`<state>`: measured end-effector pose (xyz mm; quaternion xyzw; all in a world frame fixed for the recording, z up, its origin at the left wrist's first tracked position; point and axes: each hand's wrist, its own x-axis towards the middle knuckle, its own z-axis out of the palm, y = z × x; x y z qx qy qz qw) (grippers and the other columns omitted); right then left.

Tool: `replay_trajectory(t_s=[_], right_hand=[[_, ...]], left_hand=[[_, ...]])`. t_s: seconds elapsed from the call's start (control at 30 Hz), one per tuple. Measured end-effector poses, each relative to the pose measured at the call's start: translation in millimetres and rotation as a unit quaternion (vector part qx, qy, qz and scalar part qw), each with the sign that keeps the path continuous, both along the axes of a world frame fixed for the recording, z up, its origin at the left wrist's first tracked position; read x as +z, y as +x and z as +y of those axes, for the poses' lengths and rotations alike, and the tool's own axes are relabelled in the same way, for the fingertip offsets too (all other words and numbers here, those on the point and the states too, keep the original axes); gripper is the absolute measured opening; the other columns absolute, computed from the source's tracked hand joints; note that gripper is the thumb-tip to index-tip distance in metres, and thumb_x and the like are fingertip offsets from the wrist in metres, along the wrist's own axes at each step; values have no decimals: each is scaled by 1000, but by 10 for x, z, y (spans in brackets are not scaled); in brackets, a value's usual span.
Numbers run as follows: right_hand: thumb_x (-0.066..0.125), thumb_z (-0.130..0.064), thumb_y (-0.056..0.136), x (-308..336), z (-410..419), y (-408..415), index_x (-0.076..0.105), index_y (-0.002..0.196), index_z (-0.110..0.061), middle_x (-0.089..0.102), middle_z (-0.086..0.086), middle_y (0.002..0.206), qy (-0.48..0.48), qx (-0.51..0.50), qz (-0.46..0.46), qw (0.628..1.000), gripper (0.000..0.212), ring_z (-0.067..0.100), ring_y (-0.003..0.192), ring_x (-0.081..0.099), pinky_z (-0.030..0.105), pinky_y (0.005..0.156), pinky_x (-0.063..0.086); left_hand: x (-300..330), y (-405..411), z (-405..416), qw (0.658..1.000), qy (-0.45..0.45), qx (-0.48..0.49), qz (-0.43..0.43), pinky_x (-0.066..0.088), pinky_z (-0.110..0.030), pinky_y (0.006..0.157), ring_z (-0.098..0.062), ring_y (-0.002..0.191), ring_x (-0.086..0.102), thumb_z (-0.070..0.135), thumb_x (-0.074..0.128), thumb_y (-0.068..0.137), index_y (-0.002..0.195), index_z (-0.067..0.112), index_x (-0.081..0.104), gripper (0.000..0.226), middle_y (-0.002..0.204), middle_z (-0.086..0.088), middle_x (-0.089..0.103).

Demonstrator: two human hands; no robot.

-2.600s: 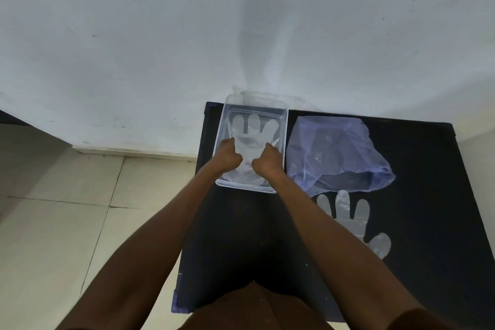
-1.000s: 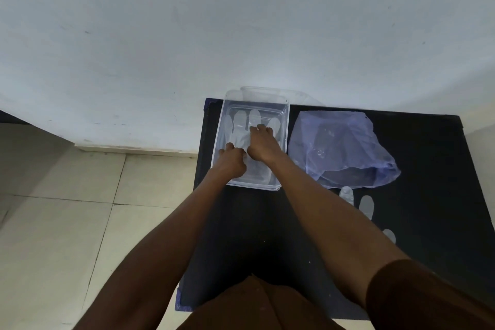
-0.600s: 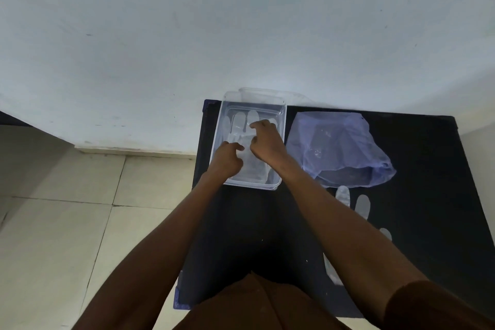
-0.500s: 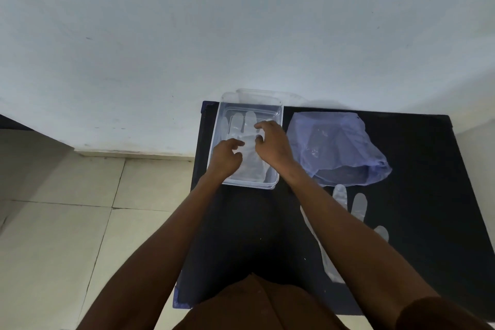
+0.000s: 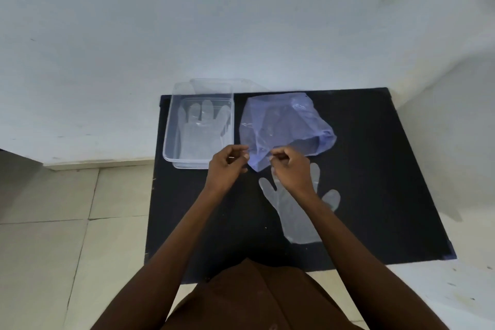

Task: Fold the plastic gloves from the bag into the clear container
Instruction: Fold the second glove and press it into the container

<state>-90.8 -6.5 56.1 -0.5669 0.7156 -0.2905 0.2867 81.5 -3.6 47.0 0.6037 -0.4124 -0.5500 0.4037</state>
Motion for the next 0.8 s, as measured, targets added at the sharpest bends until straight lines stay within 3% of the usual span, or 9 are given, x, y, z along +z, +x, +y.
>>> replay_trajectory(t_s=[0.1, 0.2, 0.37, 0.47, 0.6, 0.8], right_hand=[[63, -20, 92, -139, 341, -411, 70, 99, -19, 72, -3, 88, 115, -8, -62, 991, 10, 22, 87, 70, 39, 85, 59], [65, -19, 91, -271, 667, -767, 71, 101, -20, 70, -6, 92, 135, -28, -49, 989, 11, 17, 90, 70, 38, 89, 59], [65, -18, 93, -541, 1050, -1219, 70, 106, -11, 72, 7, 105, 177, -54, -3, 983, 16, 14, 92, 64, 24, 86, 50], [68, -21, 89, -644, 1191, -1386, 68, 98, -11, 70, 6, 94, 215, -81, 17, 973, 14, 19, 86, 67, 29, 77, 52], [73, -32, 82, -799, 1327, -1526, 59, 101, -16, 65, 5, 98, 254, -74, 56, 963, 29, 19, 85, 64, 33, 73, 55], [72, -16, 85, -895, 1324, -1554, 54, 103, -19, 65, 3, 99, 262, -72, -6, 962, 26, 23, 83, 70, 44, 76, 63]], left_hand=[[-154, -310, 257, 999, 40, -8, 24, 63, -30, 72, -16, 84, 71, 9, 67, 92, 103, 17, 72, 15, 90, -7, 72], [-332, -555, 484, 996, 83, -23, 8, 63, -34, 75, -17, 85, 71, 9, 67, 91, 96, 25, 73, 18, 89, -7, 73], [-652, -838, 802, 983, 165, -30, -69, 64, -37, 77, -16, 80, 69, 12, 67, 90, 93, 22, 70, 11, 92, -6, 70], [-766, -964, 926, 969, 207, -31, -134, 64, -39, 77, -17, 74, 68, 14, 70, 86, 98, 13, 70, 12, 91, -6, 70], [-871, -1085, 1046, 955, 215, -64, -195, 64, -43, 77, -23, 71, 73, 17, 76, 82, 86, 19, 64, 14, 83, -3, 71], [-915, -1318, 1164, 946, 207, -78, -237, 64, -42, 76, -26, 79, 73, 9, 82, 74, 79, 17, 58, 25, 90, -11, 71]])
